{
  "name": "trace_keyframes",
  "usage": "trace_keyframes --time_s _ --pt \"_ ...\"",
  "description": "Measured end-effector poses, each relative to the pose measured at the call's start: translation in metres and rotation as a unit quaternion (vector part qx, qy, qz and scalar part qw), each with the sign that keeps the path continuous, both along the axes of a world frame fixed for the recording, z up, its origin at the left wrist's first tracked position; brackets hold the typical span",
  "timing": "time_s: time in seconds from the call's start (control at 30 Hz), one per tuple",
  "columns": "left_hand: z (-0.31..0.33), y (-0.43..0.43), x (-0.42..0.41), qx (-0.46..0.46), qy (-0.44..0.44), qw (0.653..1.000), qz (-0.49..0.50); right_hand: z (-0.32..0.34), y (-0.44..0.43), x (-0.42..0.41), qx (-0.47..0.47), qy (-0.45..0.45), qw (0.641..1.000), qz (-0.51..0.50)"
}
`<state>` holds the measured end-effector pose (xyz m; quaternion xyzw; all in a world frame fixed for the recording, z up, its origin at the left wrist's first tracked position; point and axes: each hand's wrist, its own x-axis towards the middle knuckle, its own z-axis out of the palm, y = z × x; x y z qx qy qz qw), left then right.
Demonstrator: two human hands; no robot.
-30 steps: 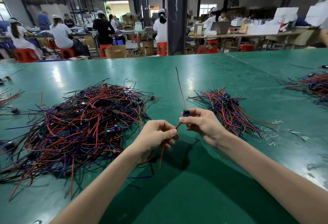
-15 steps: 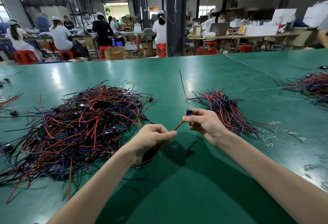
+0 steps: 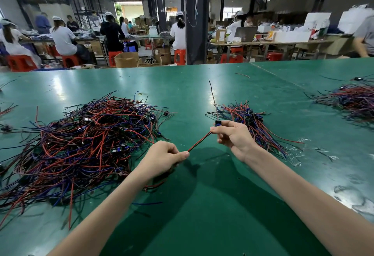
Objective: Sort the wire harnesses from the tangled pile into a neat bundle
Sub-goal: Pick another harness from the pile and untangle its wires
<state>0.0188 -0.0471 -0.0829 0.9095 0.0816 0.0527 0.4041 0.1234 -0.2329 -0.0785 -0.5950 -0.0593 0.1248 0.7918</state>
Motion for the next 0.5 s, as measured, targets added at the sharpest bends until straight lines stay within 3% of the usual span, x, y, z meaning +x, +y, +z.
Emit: trace_keyframes --time_s 0.07,0.13,0.3,0.5 --pt "-0.001 0.000 0.000 0.077 -0.028 0.996 0.019 0.000 0.000 0.001 0.011 -0.005 1.000 0.003" --pt "-0.002 0.001 0.000 0.084 -0.046 0.995 0.001 0.001 -0.001 0.002 0.024 -0.008 1.000 0.003" --pt "0.004 -0.004 -0.004 -0.102 -0.038 0.990 -0.094 0.003 -0.006 0.009 0.045 0.003 0.999 -0.022" --pt "0.009 -0.022 -0.012 -0.201 -0.017 0.956 -0.213 0.003 -0.005 0.006 0.029 -0.002 1.000 0.008"
